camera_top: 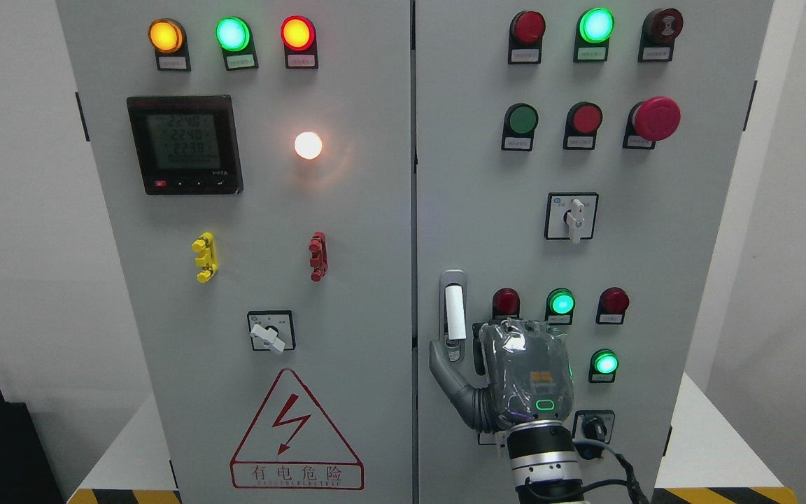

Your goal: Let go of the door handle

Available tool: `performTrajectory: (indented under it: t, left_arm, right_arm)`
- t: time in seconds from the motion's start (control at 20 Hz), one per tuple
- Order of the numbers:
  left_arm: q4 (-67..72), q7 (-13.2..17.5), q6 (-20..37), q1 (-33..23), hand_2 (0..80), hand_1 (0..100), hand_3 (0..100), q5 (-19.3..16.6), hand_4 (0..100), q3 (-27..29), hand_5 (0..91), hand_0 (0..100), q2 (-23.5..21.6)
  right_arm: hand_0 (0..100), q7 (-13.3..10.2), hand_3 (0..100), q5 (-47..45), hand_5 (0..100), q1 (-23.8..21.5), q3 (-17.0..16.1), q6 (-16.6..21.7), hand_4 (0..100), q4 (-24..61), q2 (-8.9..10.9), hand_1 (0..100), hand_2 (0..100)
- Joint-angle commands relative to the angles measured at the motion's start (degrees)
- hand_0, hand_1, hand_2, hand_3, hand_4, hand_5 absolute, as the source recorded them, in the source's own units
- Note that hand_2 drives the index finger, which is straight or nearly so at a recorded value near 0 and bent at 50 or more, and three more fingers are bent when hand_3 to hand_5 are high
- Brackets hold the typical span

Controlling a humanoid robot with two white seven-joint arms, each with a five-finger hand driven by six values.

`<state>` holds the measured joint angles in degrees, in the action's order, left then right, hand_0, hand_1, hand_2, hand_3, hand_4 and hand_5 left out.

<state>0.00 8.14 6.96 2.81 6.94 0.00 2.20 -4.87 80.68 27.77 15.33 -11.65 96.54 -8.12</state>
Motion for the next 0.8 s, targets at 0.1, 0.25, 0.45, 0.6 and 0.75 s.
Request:
performTrajectory:
  t: [0.1, 0.25, 0.45, 0.6, 0.75]
  left_arm:
    - [0.97, 0.03, 0.07, 0.0, 0.0, 39, 0, 0.0, 0, 0.62, 0.0, 12, 0.0]
    - [0.97, 0.03, -0.01, 0.0, 0.0, 39, 0, 0.0, 0, 0.62, 0.0, 12, 0.0]
    - [0.97, 0.03, 0.07, 0.0, 0.0, 39, 0, 0.0, 0, 0.62, 0.0, 12, 0.0]
    - [0.97, 0.03, -0.01, 0.0, 0.0, 39, 0, 0.0, 0, 0.62, 0.0, 12, 0.0]
    - [0.97, 0.03, -0.01, 0.0, 0.0, 39, 0, 0.0, 0, 0.62, 0.0, 12, 0.0]
  right_arm:
    - [35, -0.06, 100, -0.17, 95, 0.09, -0.21, -0.04, 92, -0.12, -0.05, 6, 93]
    - [35, -0.06, 100, -0.17, 95, 0.09, -0.21, -0.13, 92, -0.04, -0.05, 6, 93]
    - [35, -0.06, 100, -0.26, 95, 0.09, -0.39, -0.13, 92, 0.05, -0.05, 6, 93]
    - [35, -0.06, 100, -0.17, 95, 0.09, -0.74, -0.13, 92, 0.05, -0.05, 7, 93]
    - [36, -0.06, 100, -0.26, 95, 0.09, -1.01, -0.13, 92, 0.05, -0.05, 7, 93]
